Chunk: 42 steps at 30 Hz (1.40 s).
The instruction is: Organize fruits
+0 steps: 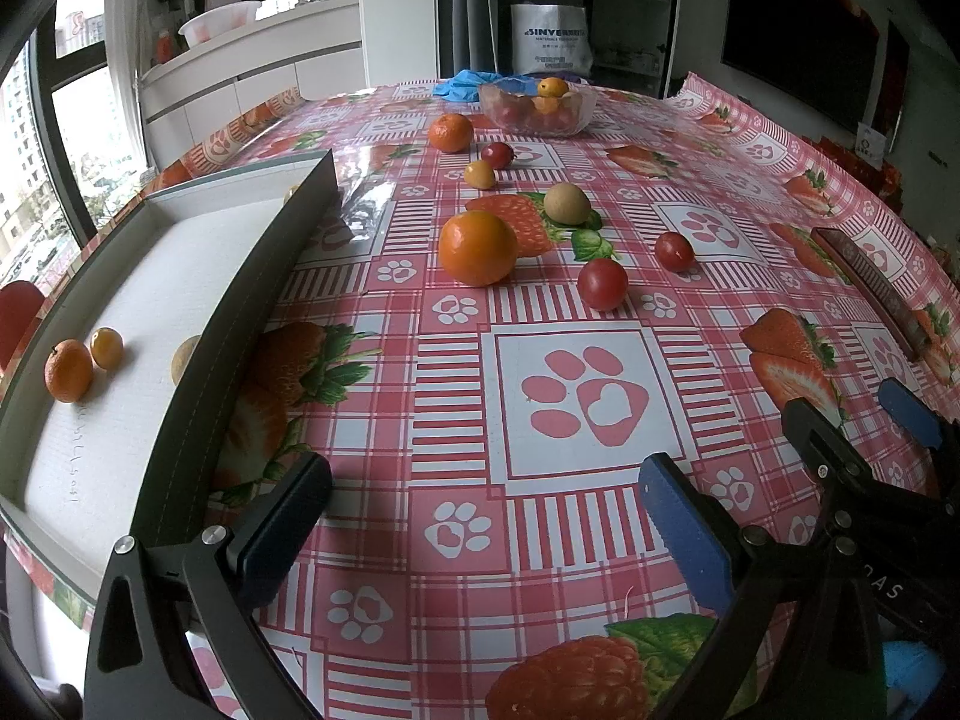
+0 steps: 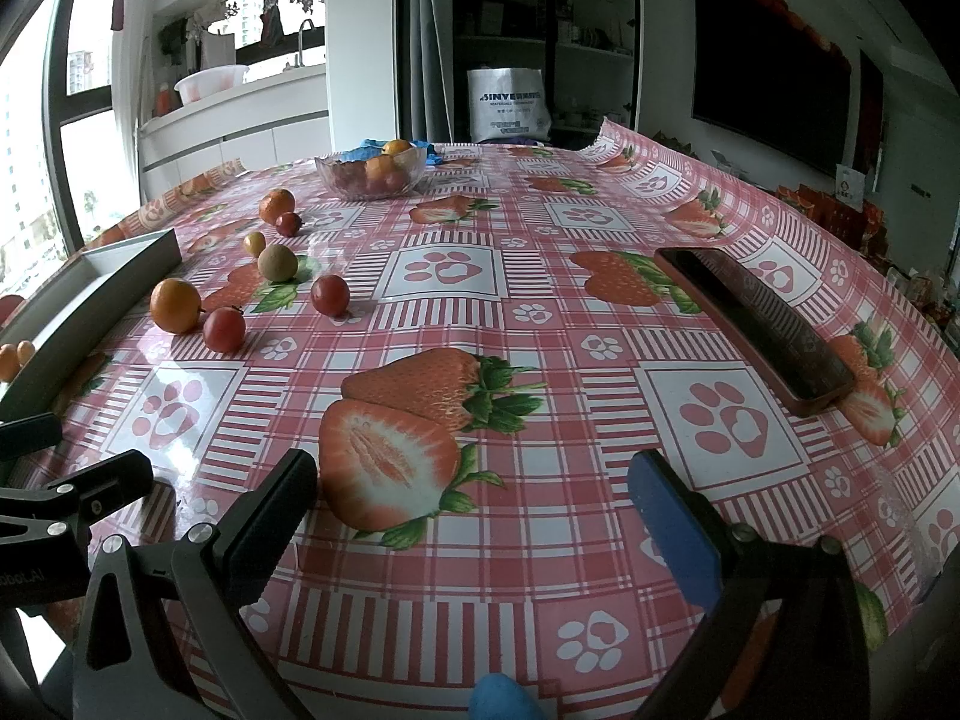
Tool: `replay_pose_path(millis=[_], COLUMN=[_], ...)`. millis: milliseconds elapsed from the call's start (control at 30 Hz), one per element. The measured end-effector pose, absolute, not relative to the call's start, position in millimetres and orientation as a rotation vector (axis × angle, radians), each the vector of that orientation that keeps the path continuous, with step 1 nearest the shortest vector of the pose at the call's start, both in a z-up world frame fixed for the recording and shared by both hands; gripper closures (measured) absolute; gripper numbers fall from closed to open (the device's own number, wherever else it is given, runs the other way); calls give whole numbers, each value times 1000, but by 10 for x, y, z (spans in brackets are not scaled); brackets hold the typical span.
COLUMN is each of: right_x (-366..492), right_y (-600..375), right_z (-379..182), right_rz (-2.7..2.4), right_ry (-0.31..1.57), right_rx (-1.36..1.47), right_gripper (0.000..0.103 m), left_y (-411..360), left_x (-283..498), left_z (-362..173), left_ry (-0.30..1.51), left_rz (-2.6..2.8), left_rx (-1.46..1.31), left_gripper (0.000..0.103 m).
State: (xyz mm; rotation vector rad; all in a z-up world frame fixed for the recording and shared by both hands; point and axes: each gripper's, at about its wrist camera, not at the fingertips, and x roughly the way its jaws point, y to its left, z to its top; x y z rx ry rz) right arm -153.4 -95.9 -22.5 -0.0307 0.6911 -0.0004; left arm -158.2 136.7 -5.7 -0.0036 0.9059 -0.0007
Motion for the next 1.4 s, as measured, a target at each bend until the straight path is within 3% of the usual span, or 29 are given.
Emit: replay_pose_path(millis=[733, 1033, 1400], right_x=[-1538, -1496, -1447], right_y=[-957, -951, -954], right_z=[-220, -211, -181], right_rz=[-1, 20, 81], right_ry=[693, 738, 809], right_rx=[-31, -38, -61], right_gripper=[0, 0, 0], left_y=[1377, 1390, 1527], left_x=[-1570, -1314, -914], left_z=[-49, -9, 307], left_ry=[913, 1080, 995], left_rz=[-12, -81, -30], left_rx=[2, 45, 33], left_gripper=[0, 0, 0])
